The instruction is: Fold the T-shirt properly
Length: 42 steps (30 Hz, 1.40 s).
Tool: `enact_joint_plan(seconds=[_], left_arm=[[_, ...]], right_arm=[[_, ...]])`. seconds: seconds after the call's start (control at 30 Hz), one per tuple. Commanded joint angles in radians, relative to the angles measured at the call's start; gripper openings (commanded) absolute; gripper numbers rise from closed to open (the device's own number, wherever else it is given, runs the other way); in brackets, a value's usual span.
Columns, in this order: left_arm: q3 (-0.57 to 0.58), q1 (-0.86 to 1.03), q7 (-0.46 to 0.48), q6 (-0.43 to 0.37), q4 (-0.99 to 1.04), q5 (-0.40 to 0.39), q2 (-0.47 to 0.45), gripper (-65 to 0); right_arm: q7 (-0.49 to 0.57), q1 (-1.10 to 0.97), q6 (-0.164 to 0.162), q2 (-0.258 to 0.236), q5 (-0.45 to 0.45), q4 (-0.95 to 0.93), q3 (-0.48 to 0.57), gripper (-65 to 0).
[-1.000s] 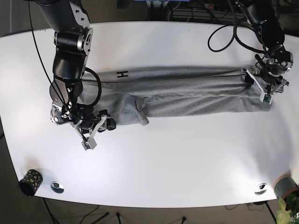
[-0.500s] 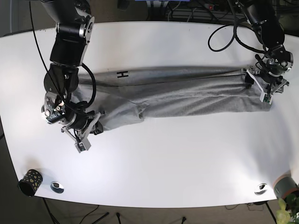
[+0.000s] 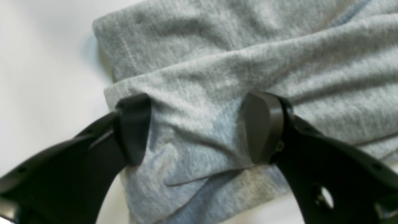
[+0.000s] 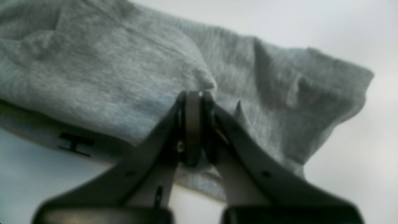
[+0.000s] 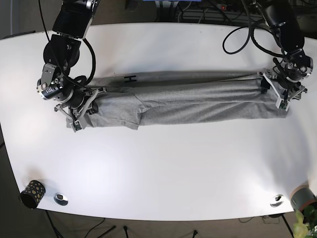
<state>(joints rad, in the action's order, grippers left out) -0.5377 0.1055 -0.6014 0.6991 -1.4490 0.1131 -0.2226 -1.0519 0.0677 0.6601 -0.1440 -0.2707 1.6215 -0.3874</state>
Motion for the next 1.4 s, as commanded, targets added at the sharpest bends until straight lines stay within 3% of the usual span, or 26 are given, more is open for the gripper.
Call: enact_joint_plan(seconds=[0.0,0.1,0.17,0.37,0.47,0.63,0.87,1.0,1.17,1.37], left_arm=[[-0.005,0.007,-0.058,-0.001,-0.002,0.058,-0.019,-21.7],[-0.005,0.007,-0.058,-0.001,-0.002,0.058,-0.019,-21.7],[-0.005,0.007,-0.058,-0.001,-0.002,0.056,-0.019,-21.7],[-0.003,0.006,-0.062,-0.001,-0.008,0.055,-0.016,-21.7],[-0.003,-0.008,-0.062,-0.001,-0.011,0.053,-0.013,-21.4],[-0.009,-0.037,-0.064,-0.001,-0.014,0.046,-0.011,-21.2],[-0.012,-0.043,-0.071,-0.001,-0.088,-0.103,-0.014,-21.0],[-0.029,-0.063,-0.16,-0.001,-0.149,-0.163,-0.016,-20.4],[-0.177,-0.145,-0.322,-0.001,-0.157,-0.238,-0.016,-9.6],[-0.285,-0.171,-0.381,-0.001,-0.069,-0.292,-0.031,-8.2]], right_arm=[[0.023,0.011,0.002,-0.016,-0.012,0.004,-0.018,-65.0],[0.028,-0.001,0.0,-0.015,-0.003,-0.028,-0.025,-65.0],[0.051,-0.007,0.0,-0.015,-0.003,-0.046,-0.037,-58.7],[0.058,-0.068,0.008,-0.009,-0.025,0.073,-0.063,-21.1],[0.028,-0.107,0.008,0.02,-0.1,0.175,-0.061,-11.9],[-0.026,-0.131,0.007,0.037,-0.193,0.208,-0.041,-12.0],[0.029,-0.121,0.0,0.051,-0.138,0.084,0.072,-13.0],[0.098,-0.107,0.0,0.045,-0.112,-0.022,0.101,-15.7],[0.115,-0.075,0.002,0.025,-0.114,-0.092,0.107,-16.2],[0.117,-0.075,0.005,0.024,-0.111,-0.092,0.107,-16.2]])
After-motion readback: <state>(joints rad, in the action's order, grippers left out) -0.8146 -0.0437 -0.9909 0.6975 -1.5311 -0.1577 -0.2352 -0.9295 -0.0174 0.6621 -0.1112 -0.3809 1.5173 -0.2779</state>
